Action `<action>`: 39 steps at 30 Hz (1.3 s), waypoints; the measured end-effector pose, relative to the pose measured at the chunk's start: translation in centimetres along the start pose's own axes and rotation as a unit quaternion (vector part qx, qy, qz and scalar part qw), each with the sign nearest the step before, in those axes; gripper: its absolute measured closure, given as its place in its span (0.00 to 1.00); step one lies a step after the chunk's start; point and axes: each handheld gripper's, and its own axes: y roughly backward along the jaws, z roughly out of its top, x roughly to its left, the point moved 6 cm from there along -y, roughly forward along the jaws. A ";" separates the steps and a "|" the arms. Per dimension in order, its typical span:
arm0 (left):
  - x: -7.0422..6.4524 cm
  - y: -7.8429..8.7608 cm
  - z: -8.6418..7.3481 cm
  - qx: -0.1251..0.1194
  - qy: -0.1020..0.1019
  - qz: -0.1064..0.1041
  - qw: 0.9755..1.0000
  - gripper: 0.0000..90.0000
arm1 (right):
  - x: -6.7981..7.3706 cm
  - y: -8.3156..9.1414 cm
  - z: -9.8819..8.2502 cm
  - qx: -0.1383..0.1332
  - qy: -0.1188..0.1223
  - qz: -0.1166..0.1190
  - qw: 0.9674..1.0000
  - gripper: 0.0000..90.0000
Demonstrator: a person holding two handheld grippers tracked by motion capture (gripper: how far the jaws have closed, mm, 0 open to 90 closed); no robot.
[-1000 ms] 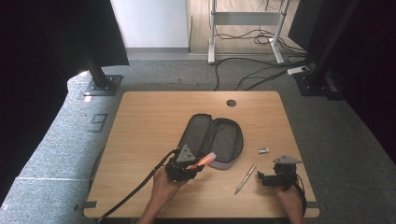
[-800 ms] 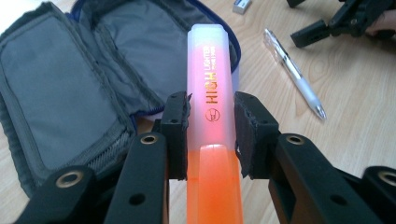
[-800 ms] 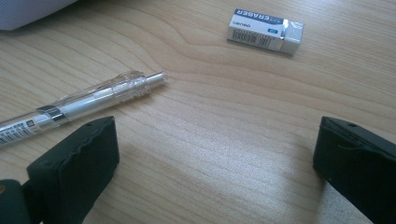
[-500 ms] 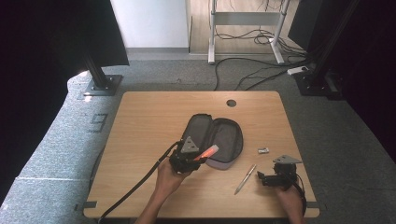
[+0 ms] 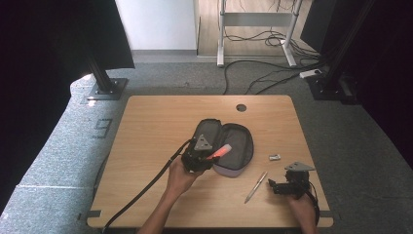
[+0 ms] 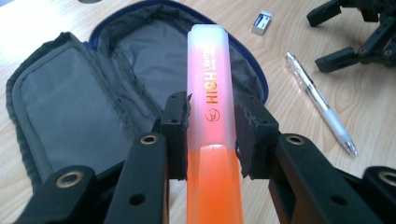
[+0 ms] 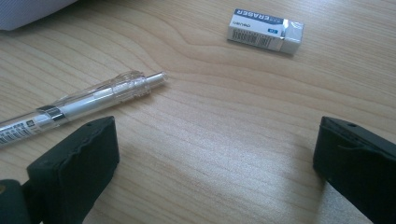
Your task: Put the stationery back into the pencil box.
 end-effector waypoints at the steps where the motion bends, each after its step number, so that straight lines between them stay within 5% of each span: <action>1: 0.0 0.0 0.0 0.000 0.000 0.000 1.000 0.74 | 0.0 0.0 0.0 0.000 0.000 0.000 1.000 0.00; 39: 1.5 -5.9 4.1 0.015 -0.009 -0.011 1.000 0.74 | 0.0 0.0 0.0 0.000 0.001 0.000 1.000 0.00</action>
